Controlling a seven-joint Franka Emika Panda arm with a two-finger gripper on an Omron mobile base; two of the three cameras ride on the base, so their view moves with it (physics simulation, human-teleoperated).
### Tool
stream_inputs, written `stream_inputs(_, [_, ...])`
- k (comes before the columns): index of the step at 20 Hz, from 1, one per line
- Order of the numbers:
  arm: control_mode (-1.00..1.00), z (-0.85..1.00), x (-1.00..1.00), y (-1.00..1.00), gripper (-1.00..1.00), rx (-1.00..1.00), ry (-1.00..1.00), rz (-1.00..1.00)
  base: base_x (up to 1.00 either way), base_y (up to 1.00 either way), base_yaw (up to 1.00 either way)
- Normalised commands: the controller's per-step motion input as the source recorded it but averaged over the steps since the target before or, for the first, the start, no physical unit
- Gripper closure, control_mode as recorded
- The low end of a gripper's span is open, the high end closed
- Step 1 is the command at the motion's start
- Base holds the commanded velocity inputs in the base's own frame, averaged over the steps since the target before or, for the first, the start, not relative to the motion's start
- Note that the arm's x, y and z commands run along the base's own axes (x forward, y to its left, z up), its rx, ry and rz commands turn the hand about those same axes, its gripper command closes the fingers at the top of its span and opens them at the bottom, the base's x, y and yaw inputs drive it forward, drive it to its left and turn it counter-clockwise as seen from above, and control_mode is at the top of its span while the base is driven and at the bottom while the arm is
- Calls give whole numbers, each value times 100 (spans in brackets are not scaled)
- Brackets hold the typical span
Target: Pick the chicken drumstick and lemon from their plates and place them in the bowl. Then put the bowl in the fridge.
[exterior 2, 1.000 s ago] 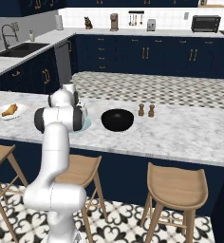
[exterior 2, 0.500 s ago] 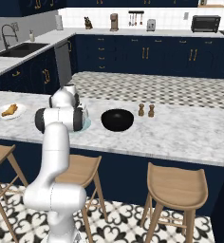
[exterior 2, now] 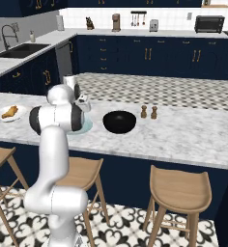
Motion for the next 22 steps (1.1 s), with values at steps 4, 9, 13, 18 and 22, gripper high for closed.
stream_inputs(4, [-100,44,-51,-71,100,0,0,-4,0,0,0])
stream_inputs(9, [-100,21,-50,-100,100,0,0,0,0,0,0])
stream_inputs(13, [-100,14,-7,-98,100,0,0,0,0,0,0])
stream_inputs(18, [-100,1,18,-71,100,1,0,0,0,0,0])
stream_inputs(22, [-100,-10,37,-49,100,0,0,0,0,0,0])
